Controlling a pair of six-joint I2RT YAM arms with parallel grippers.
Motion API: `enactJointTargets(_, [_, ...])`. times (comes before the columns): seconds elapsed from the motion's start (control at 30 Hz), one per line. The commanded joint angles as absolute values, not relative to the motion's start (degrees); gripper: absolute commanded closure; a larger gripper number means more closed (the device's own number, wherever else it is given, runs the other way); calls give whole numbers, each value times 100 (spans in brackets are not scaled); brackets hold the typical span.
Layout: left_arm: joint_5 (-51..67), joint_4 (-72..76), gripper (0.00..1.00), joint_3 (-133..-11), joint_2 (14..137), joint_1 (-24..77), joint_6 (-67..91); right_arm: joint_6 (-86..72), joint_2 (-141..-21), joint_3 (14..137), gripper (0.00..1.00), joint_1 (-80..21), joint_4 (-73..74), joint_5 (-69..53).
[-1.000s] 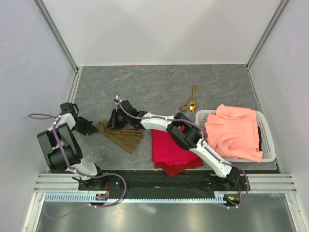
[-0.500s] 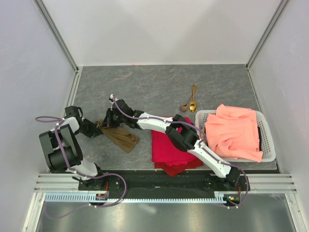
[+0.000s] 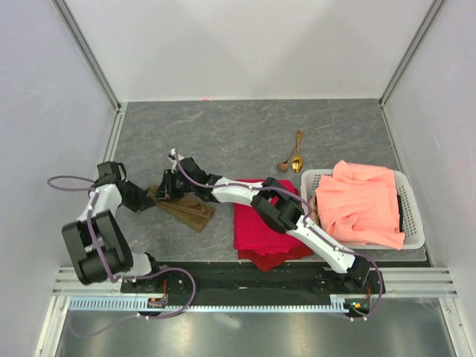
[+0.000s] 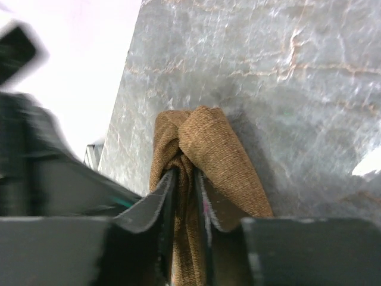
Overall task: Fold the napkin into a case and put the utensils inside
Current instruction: Grasp the top corner of the smaller rectangle folded napkin from the folded napkin.
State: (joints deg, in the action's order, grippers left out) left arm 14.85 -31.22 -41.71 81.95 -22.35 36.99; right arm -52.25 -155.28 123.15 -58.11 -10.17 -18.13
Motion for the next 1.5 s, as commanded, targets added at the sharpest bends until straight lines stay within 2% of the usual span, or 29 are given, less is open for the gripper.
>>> enactJointTargets(0.0, [1003,-3428,84,-4622,7050,-2224,3445,-4966,-15232,11875,71,-5766,-729,-2126])
enactJointTargets(0.1, [950,-3331,68,-4850,6978,-2215,3384,-5045,-15135,11638,64,-5695,-991,-2284])
enactJointTargets(0.13, [932,-3357,68,-4930,7057,-2197,3340,-5088,-15117,11576,63,-5687,-1063,-2311])
enactJointTargets(0.33, [722,-3621,72,-5466,7979,-1680,3129,-5335,-15108,11505,63,-5643,-1283,-2513])
enactJointTargets(0.4, [449,-3709,72,-5598,8129,-1408,3120,-5335,-15100,11461,68,-5643,-1292,-2514])
enactJointTargets(0.43, [353,-3735,72,-5633,8269,-1337,3146,-5361,-15065,11426,78,-5643,-1309,-2479])
enactJointTargets(0.53, [27,-3779,73,-5730,8402,-1064,3173,-5405,-15047,11285,89,-5625,-1415,-2452])
enactJointTargets(0.63, [-517,-3972,73,-5923,8516,-713,3181,-5458,-15099,11285,92,-5625,-1415,-2496])
enactJointTargets(0.93, [-1511,-4263,70,-5898,8323,-466,3226,-5458,-15108,11241,93,-5608,-1459,-2487])
enactJointTargets(1.27, [-1161,-4184,76,-5871,8938,-466,3305,-5520,-15144,11232,93,-5607,-1529,-2487])
enactJointTargets(1.47, [-976,-4043,75,-5740,8983,-413,3331,-5449,-15144,11250,94,-5607,-1459,-2478])
